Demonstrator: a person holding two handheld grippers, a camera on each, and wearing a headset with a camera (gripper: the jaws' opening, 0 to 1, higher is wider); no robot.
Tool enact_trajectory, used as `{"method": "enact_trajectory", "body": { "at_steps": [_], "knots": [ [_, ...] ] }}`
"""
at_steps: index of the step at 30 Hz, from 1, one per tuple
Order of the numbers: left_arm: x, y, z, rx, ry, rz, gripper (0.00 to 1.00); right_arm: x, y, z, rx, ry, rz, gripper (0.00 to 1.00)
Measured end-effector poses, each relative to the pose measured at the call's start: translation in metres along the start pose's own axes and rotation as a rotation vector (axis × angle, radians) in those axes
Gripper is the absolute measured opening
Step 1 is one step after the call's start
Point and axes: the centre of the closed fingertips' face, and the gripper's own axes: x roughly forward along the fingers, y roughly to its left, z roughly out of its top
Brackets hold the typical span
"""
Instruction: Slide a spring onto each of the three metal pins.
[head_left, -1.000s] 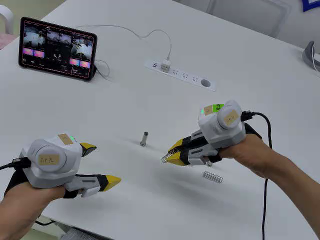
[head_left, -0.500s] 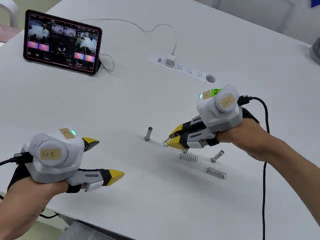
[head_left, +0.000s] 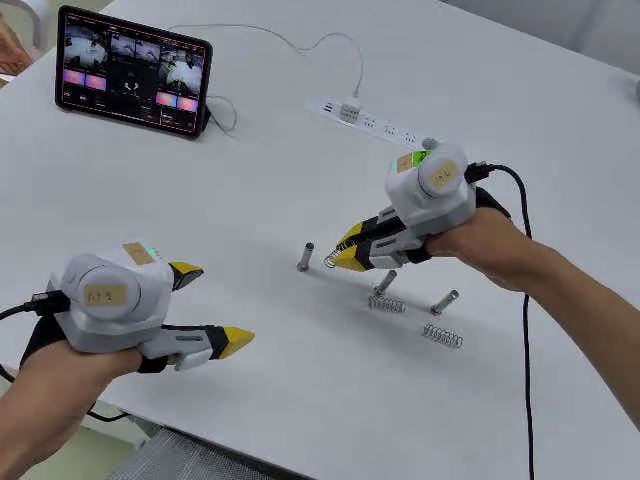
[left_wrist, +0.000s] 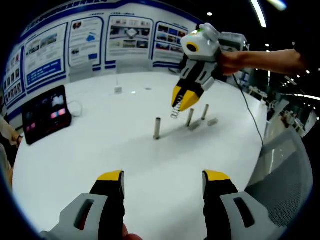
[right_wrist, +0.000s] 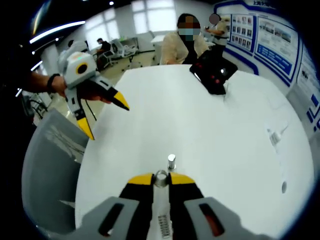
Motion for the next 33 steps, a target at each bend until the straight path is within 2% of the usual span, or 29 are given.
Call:
{"method": "enact_trajectory", "body": {
  "at_steps": [11,17,25,33],
  "knots": [
    [-0.002,0.001,-0.005,-0.021,0.002,0.008,0.64,0.004,-0.011,0.009,-0.001,-0.007,-0.019,0.13],
    [-0.003,-0.002,-0.006,-0.022,0.005,0.004,0.64,0.007,-0.014,0.015,-0.008,-0.01,-0.019,0.13],
    [-0.007,-0.003,-0.005,-0.026,0.003,0.003,0.64,0.015,-0.012,0.02,-0.02,0.001,-0.002,0.13],
    [-0.009,0.002,-0.008,-0.034,0.003,0.01,0.64,0.024,-0.013,0.019,-0.034,0.023,0.016,0.13]
  ]
}}
